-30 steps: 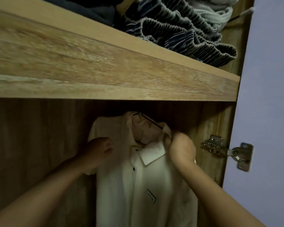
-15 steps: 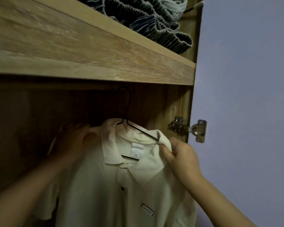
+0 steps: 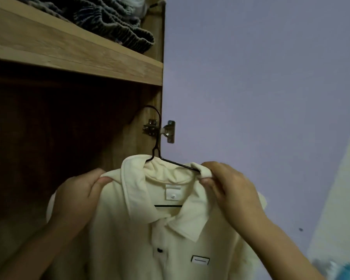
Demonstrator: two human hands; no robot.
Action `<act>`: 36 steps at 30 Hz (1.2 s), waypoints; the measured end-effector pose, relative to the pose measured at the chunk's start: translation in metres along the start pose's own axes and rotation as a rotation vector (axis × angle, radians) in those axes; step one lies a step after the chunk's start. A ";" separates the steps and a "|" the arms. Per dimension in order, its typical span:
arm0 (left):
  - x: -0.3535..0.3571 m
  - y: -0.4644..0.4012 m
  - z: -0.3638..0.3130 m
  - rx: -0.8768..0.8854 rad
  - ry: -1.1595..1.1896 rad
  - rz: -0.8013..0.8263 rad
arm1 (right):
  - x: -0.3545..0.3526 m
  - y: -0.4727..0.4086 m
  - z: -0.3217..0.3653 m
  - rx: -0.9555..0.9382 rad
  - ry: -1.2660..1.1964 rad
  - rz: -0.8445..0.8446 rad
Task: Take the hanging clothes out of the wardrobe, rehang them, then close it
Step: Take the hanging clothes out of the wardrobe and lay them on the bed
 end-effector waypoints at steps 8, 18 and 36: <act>0.085 0.064 -0.111 0.045 0.157 0.112 | -0.091 0.102 -0.064 0.195 0.119 0.038; 0.186 0.101 -0.218 0.186 0.389 0.393 | -0.205 0.216 -0.129 0.582 0.319 -0.009; 0.261 0.182 -0.400 0.569 1.145 0.836 | -0.352 0.388 -0.060 1.217 1.084 -0.104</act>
Point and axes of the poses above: each hand's wrist, its own y-axis away from the middle knuckle, its own x-axis out of the palm, z = x × y, the point moved 7 cm from there along -y, towards the middle knuckle, and after that the axes turned 14 degrees about y, right-handed, at the moved point
